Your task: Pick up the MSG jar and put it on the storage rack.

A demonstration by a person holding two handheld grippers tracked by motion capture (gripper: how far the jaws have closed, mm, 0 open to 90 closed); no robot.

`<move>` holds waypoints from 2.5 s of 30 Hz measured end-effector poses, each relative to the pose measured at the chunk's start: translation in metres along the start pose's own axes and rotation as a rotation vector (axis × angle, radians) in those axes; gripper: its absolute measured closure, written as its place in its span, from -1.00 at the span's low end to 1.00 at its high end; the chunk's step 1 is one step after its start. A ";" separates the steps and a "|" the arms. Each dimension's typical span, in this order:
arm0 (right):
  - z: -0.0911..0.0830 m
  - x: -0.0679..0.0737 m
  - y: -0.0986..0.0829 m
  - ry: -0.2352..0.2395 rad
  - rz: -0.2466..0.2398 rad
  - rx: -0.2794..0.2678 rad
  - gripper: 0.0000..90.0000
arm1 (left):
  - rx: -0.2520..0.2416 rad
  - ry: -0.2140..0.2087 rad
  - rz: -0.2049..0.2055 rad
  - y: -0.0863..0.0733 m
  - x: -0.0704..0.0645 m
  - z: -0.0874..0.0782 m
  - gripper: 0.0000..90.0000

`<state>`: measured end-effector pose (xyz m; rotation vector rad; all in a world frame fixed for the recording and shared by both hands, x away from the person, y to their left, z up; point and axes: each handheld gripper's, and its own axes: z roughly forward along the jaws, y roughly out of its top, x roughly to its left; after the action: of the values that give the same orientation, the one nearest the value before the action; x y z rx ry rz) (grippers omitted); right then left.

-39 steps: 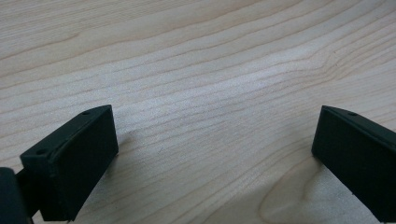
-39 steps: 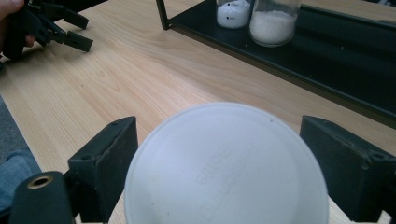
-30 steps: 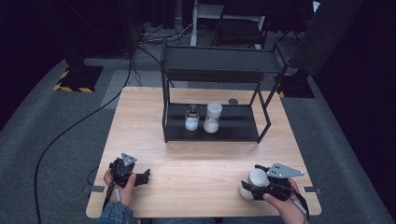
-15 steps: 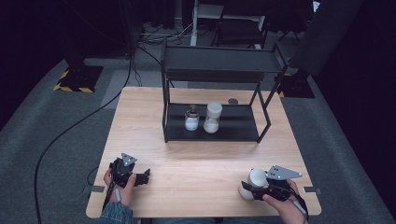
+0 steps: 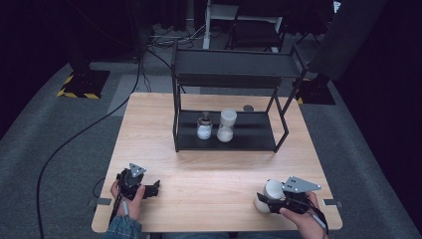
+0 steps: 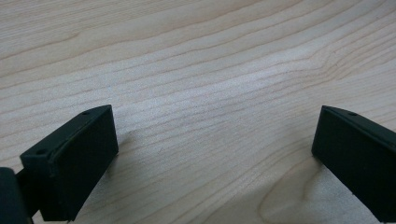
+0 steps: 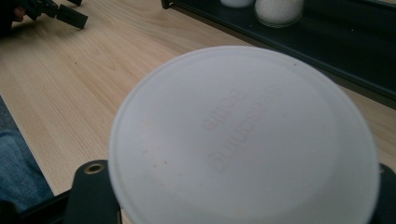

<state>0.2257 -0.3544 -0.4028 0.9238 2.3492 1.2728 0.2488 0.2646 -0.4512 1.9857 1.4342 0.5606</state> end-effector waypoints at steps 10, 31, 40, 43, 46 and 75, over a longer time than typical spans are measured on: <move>-0.002 -0.002 0.016 -0.008 -0.019 -0.015 -0.25 | 0.000 0.000 0.000 0.000 0.000 0.000 -0.99; -0.005 -0.020 0.049 -0.023 -0.035 -0.030 -0.25 | 0.001 0.000 0.001 0.000 0.000 0.000 -0.99; 0.000 -0.030 0.063 -0.021 -0.057 -0.026 -0.25 | 0.000 0.000 0.003 0.000 0.000 0.000 -0.99; 0.002 -0.034 0.068 -0.019 -0.059 -0.027 -0.25 | 0.000 0.000 0.003 0.000 0.000 0.000 -0.99; 0.004 -0.038 0.072 -0.019 -0.063 -0.030 -0.25 | 0.000 0.000 0.003 0.000 0.000 0.000 -0.99; 0.023 -0.067 0.119 -0.016 -0.068 -0.056 -0.27 | 0.000 -0.001 0.002 0.000 0.000 0.000 -0.99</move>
<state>0.3345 -0.3372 -0.3190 0.8271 2.2999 1.2923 0.2487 0.2648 -0.4513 1.9871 1.4318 0.5611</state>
